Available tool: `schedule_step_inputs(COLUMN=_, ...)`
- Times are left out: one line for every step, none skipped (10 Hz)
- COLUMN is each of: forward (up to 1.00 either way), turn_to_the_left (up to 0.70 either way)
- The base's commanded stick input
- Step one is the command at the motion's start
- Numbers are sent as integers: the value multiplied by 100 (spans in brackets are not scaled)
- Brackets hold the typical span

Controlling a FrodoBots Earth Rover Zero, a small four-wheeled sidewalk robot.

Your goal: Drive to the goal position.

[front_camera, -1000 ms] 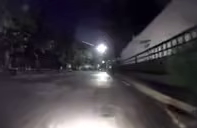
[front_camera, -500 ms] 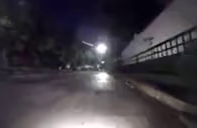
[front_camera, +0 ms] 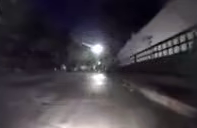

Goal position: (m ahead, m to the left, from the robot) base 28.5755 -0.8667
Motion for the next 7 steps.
schedule_step_inputs(forward=70, turn_to_the_left=0)
schedule_step_inputs(forward=70, turn_to_the_left=0)
schedule_step_inputs(forward=70, turn_to_the_left=0)
schedule_step_inputs(forward=70, turn_to_the_left=0)
schedule_step_inputs(forward=70, turn_to_the_left=0)
schedule_step_inputs(forward=70, turn_to_the_left=0)
schedule_step_inputs(forward=70, turn_to_the_left=0)
